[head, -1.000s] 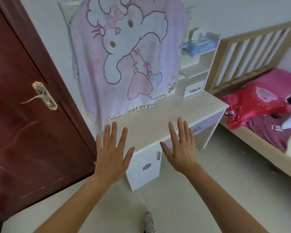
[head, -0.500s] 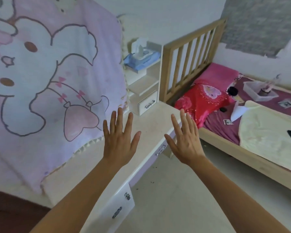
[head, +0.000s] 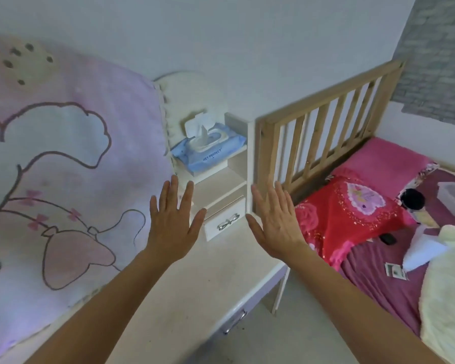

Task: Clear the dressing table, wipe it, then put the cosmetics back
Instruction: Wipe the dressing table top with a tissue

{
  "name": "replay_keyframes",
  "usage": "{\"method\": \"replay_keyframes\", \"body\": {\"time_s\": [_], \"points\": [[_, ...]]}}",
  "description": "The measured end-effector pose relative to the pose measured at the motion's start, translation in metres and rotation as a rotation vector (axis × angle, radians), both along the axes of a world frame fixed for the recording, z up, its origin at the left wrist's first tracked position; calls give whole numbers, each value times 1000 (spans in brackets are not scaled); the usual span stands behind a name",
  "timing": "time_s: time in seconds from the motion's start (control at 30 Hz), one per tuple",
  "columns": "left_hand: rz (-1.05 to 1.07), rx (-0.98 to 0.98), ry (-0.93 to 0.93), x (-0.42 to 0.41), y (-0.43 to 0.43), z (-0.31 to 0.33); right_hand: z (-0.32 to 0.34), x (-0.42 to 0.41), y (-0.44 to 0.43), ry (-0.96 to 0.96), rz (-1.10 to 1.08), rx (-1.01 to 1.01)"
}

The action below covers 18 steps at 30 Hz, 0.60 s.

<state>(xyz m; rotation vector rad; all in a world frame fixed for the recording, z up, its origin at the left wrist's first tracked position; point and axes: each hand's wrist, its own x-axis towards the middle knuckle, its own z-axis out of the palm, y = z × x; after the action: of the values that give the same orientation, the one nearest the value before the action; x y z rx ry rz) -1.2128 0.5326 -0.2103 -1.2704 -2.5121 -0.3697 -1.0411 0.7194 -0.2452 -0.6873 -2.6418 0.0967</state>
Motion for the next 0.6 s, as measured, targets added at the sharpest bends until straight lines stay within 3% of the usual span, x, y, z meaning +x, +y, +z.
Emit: {"method": "replay_keyframes", "body": {"time_s": [0.2, 0.5, 0.6], "points": [[161, 71, -12, -43, 59, 36, 46, -68, 85, 65, 157, -8], [68, 87, -27, -108, 125, 29, 69, -158, 143, 113, 353, -80], [123, 131, -43, -128, 150, 21, 74, -182, 155, 87, 394, -73]]}}
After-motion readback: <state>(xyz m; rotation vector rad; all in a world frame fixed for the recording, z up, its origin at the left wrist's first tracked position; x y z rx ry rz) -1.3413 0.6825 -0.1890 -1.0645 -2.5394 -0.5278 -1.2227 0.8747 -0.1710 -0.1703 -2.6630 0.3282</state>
